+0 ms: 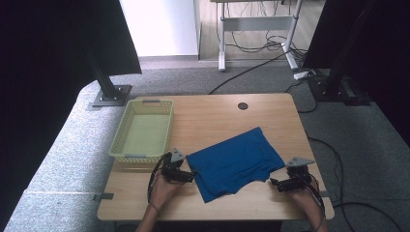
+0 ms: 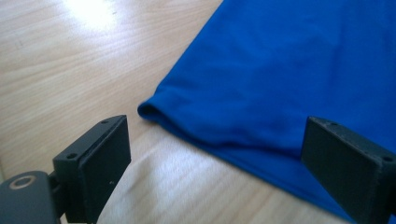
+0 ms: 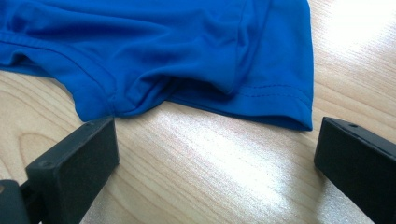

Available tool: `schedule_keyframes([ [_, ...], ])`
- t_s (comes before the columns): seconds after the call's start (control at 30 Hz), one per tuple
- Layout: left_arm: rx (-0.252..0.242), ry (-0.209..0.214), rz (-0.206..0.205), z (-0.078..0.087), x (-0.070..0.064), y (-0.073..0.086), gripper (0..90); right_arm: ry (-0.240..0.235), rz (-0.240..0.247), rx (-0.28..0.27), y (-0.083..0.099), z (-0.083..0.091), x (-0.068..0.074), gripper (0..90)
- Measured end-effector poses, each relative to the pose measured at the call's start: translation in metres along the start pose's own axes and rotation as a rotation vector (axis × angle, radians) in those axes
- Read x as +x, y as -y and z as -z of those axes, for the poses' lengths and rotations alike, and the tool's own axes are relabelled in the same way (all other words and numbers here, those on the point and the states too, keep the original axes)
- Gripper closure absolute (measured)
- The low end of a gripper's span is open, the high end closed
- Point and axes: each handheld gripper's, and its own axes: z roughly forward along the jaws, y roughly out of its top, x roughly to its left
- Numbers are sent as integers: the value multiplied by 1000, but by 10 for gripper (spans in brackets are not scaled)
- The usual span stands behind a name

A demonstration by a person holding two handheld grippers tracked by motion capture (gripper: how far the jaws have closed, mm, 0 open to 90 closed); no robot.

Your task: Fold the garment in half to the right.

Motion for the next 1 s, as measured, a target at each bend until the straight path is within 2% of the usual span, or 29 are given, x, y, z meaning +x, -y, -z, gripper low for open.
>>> schedule_keyframes([
  [0.43, -23, -5, 25, -12, 7, -17, 84, 1, -1, 0, 0, 0, 0, 0],
  [1.0, -21, -51, 63, -33, 23, -21, 86, 4, -5, 0, 0, 0, 0, 0],
])
